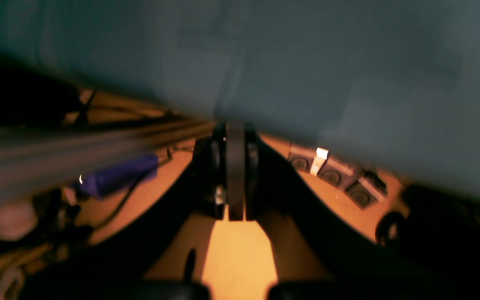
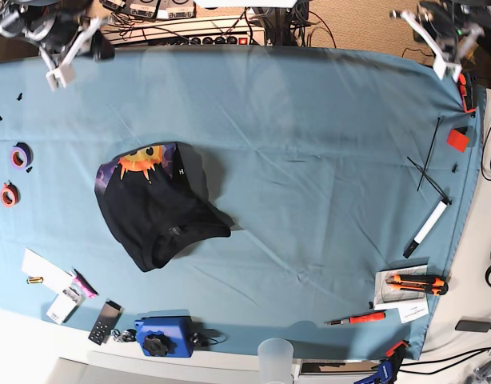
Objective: Layout the t-shirt on the table in an organized manner, then fold the t-shirt properly
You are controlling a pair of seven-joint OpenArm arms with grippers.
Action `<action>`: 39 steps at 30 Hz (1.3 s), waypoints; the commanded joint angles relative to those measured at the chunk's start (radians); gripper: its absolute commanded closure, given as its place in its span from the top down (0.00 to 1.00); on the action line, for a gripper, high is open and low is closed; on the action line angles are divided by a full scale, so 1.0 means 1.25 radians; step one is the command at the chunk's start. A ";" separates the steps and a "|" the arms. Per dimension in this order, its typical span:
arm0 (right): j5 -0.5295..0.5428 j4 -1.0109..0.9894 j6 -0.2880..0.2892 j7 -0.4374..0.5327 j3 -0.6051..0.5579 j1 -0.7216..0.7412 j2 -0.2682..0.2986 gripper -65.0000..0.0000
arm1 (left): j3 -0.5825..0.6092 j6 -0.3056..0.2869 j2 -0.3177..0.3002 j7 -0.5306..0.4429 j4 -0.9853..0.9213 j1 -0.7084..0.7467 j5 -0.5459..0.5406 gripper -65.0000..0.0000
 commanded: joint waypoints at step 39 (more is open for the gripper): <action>-0.627 -0.812 0.001 0.341 -0.590 0.235 0.092 0.00 | 0.345 -0.088 0.052 -0.424 -0.872 -0.212 0.187 0.00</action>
